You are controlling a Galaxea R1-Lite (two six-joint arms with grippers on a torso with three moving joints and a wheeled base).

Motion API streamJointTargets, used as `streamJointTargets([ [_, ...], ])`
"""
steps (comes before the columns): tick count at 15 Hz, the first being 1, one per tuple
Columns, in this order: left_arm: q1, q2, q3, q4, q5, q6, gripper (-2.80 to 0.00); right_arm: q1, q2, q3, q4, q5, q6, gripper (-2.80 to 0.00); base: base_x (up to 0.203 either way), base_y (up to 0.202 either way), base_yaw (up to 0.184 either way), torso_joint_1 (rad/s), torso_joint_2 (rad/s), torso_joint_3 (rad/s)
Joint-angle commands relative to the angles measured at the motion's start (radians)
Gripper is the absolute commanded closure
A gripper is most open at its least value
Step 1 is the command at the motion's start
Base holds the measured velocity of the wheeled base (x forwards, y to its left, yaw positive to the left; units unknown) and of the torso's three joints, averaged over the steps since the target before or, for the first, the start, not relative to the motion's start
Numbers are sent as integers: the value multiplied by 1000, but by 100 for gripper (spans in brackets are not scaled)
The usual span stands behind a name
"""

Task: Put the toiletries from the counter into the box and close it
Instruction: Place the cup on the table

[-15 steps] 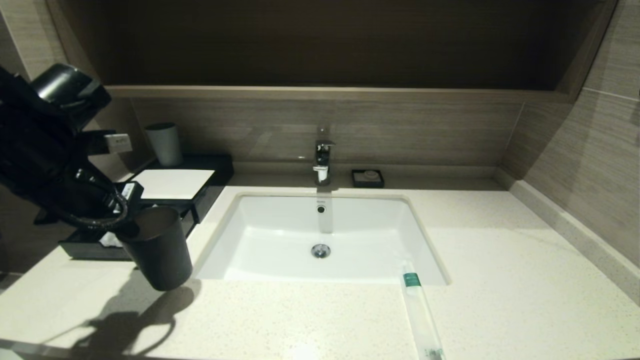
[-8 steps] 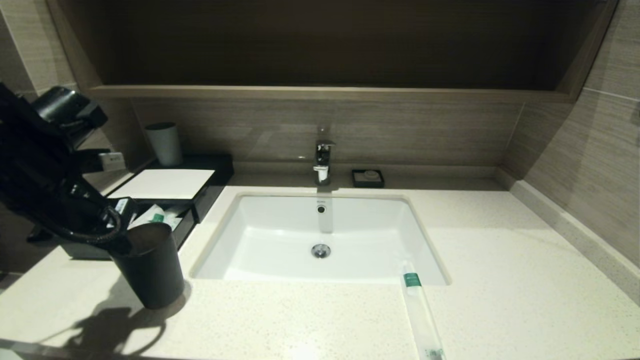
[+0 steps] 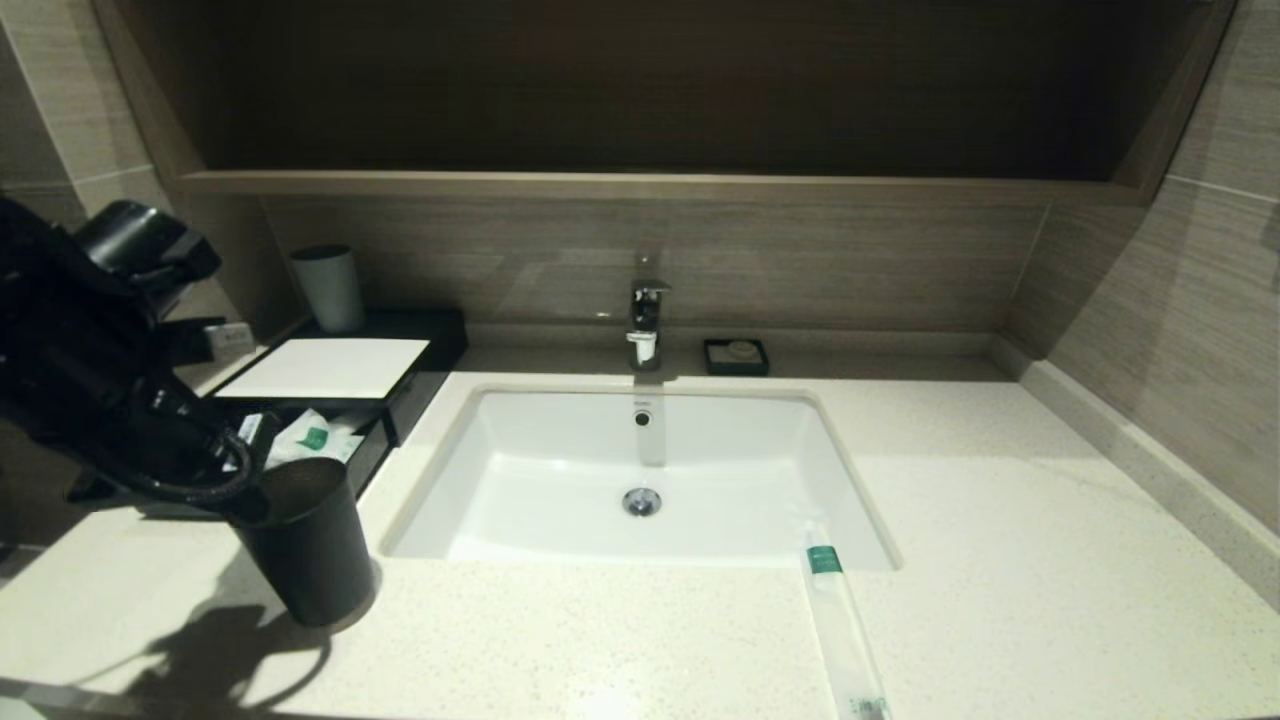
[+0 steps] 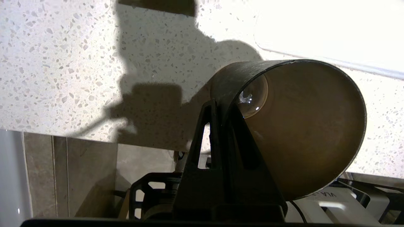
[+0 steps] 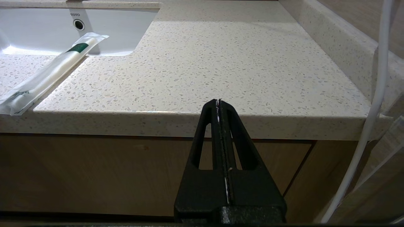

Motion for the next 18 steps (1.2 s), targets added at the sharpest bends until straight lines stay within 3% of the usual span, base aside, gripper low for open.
streamJointTargets([
  [1, 1, -1, 32, -22, -2, -1, 0, 0, 0, 0, 0, 0, -1, 0, 0, 0, 0, 0, 0, 0],
  [18, 5, -24, 107, -98, -2, 7, 0, 0, 0, 0, 0, 0, -1, 0, 0, 0, 0, 0, 0, 0],
])
